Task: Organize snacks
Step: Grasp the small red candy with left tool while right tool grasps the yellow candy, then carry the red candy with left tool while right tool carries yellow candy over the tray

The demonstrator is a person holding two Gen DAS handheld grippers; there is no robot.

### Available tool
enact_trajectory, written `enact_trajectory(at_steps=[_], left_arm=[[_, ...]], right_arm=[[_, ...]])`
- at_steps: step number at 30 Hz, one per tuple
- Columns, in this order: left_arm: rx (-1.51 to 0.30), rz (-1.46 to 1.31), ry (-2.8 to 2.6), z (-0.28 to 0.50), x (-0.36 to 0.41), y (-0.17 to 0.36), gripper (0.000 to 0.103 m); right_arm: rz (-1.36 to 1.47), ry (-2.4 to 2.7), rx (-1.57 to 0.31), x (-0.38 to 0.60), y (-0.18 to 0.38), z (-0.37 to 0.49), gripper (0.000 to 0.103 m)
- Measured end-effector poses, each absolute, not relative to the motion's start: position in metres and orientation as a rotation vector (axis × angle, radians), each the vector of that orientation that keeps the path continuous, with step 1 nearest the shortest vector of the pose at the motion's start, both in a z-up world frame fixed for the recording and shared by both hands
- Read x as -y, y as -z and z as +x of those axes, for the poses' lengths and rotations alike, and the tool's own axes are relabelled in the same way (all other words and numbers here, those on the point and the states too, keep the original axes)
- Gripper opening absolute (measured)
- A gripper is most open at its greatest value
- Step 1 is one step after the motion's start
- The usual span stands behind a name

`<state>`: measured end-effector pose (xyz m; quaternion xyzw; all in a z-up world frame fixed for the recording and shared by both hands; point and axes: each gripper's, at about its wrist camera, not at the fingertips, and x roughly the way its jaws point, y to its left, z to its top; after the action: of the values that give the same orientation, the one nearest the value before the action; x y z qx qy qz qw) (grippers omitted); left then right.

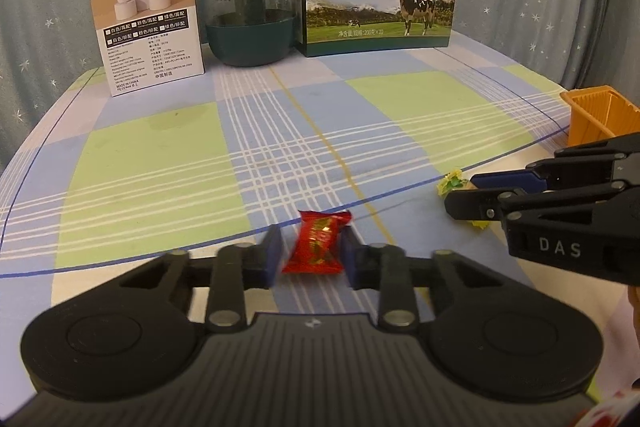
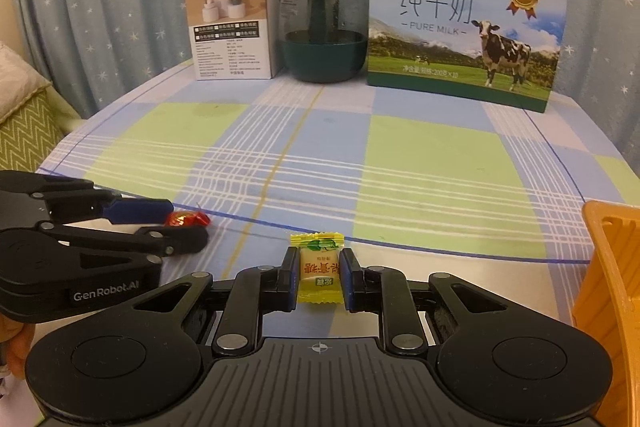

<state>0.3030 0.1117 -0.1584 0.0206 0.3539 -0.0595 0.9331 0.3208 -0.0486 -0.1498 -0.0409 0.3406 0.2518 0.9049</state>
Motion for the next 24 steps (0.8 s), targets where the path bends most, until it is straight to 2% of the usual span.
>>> enact_trajectory(at_steps=[6,24], left_arm=[[-0.740,-0.001,0.114,0.300,-0.111,0.154,0.020],[-0.745,-0.045,0.103,0.255,-0.084,0.122,0.020]], right_arm=[[-0.084,-0.512,-0.714,0.052,0.151,0.318,0.021],[0.025,-0.419,-0.707,0.089,0.117,0.246,0.021]])
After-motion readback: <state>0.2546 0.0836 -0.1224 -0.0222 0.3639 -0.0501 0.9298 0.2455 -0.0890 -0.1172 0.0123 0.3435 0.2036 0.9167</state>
